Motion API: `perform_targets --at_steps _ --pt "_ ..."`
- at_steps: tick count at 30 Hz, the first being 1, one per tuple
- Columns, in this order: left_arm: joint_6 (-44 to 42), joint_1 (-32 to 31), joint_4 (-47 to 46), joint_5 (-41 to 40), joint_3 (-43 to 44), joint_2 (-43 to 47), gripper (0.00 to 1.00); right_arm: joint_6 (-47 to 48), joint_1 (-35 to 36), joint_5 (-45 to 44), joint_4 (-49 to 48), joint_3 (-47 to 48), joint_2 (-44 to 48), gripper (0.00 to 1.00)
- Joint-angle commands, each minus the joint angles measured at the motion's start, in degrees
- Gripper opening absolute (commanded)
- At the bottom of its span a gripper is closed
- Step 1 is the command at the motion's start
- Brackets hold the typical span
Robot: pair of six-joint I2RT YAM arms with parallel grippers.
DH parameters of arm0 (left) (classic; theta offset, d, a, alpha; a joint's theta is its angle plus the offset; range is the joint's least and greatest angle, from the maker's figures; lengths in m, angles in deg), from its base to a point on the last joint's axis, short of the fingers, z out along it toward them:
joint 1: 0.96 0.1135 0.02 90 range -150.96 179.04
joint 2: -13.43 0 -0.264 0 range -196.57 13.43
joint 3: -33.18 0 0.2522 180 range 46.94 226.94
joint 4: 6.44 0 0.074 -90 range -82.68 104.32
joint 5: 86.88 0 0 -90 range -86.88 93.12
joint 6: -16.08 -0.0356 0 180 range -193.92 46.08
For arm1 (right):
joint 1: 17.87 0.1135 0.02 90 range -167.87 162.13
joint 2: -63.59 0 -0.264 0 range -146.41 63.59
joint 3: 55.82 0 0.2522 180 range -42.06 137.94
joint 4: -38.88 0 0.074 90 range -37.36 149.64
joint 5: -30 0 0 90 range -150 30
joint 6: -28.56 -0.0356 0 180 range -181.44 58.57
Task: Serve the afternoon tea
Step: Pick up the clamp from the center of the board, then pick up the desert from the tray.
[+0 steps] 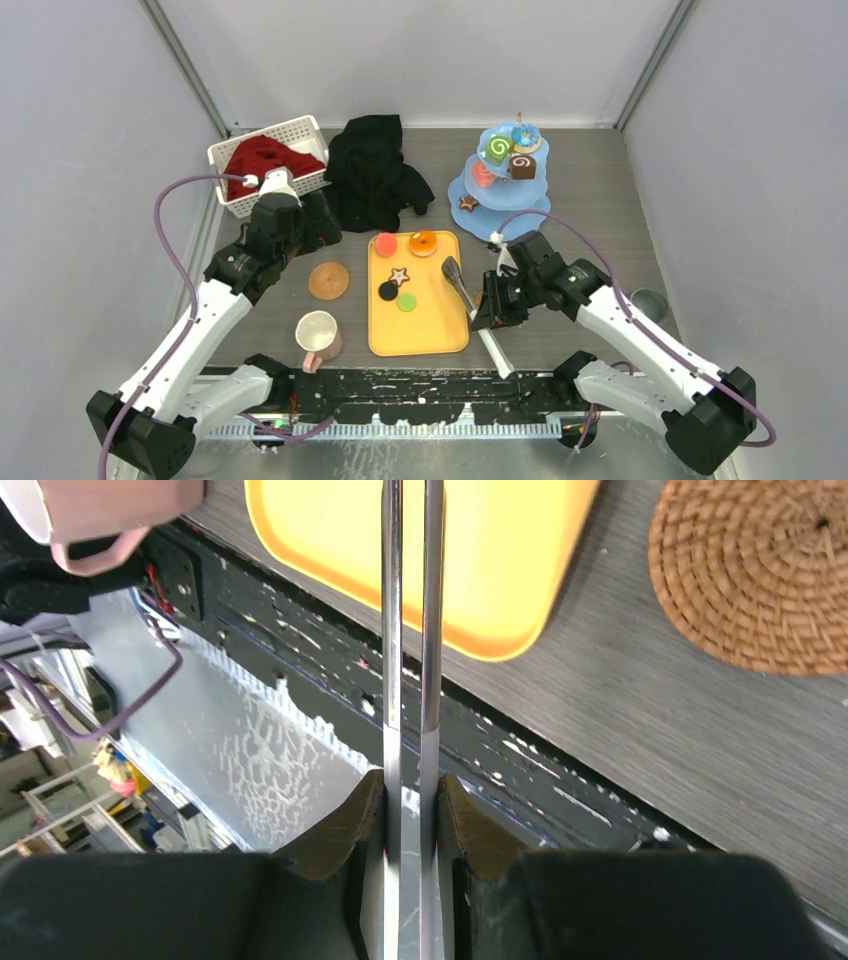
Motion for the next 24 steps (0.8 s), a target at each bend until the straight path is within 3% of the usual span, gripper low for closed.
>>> perform_targets --at_steps 1,8,12,16,24 --pt "0.5 0.3 -1.2 0.0 1.9 -0.1 0.99 -4.7 0.2 4.2 -10.5 1.0 -3.4 0.07" --pt "-0.6 0.3 -1.3 -0.5 1.7 0.2 0.99 -14.6 0.2 3.8 -20.9 -3.3 -5.1 0.21" --pt "0.2 0.3 -2.7 3.5 1.1 -0.6 0.99 -19.7 0.2 2.2 -26.1 -5.0 -6.6 0.27" --pt "0.4 0.3 -2.7 4.1 0.8 -1.8 0.99 -21.3 0.1 1.6 -28.6 -4.9 -8.7 0.35" --pt "0.1 0.3 -4.4 8.9 -0.1 -2.7 1.0 -22.6 -0.4 1.3 -33.1 -2.9 -13.4 0.4"
